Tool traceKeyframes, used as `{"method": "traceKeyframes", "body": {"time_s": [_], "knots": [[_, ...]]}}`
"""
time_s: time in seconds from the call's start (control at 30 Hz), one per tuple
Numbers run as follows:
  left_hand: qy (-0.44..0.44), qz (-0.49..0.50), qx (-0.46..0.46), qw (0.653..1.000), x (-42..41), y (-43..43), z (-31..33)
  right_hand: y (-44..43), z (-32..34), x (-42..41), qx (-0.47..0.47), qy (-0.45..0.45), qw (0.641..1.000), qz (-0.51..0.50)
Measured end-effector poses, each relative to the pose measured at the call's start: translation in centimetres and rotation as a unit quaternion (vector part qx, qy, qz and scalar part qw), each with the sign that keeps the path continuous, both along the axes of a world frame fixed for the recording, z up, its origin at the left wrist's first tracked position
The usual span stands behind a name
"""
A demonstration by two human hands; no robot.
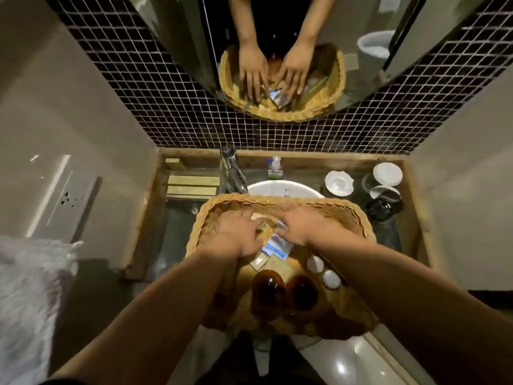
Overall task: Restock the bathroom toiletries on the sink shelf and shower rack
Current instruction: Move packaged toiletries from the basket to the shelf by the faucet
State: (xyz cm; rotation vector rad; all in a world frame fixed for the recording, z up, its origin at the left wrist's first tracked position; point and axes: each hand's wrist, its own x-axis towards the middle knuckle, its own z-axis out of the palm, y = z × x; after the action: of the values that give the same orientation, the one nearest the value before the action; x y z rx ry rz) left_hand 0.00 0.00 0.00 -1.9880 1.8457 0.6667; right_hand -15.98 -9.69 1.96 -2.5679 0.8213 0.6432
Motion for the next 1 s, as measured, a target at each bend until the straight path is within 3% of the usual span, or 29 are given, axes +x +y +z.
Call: {"method": "traceKeyframes", "body": {"time_s": [0.1,0.23,0.43,0.7,0.83,1.0], "knots": [[-0.015,-0.030,0.036,0.999,0.8,0.1,-1.2,0.2,-1.8,0.6,0.042,0.023,0.998,0.029],[-0.013,-0.151,0.006,0.988,0.6,1.7,-3.5,1.3,-4.4,-0.2,0.028,-0.001,0.987,0.161],[-0.023,-0.223,0.014,0.975,-0.8,2.3,-4.8,3.1,-5.9,-1.6,0.035,-0.012,0.963,0.269],[0.052,-0.080,-0.020,0.995,-1.0,2.8,-6.6,2.1,-7.4,-2.7,-0.047,0.005,0.957,0.287],[0.093,-0.003,-0.022,0.995,-1.3,2.9,-7.0,1.7,-7.6,-3.5,-0.103,-0.016,0.978,0.181],[0.132,0.048,-0.040,0.989,-1.2,3.2,-6.7,0.5,-7.4,-4.5,-0.066,-0.057,0.991,0.097]]}}
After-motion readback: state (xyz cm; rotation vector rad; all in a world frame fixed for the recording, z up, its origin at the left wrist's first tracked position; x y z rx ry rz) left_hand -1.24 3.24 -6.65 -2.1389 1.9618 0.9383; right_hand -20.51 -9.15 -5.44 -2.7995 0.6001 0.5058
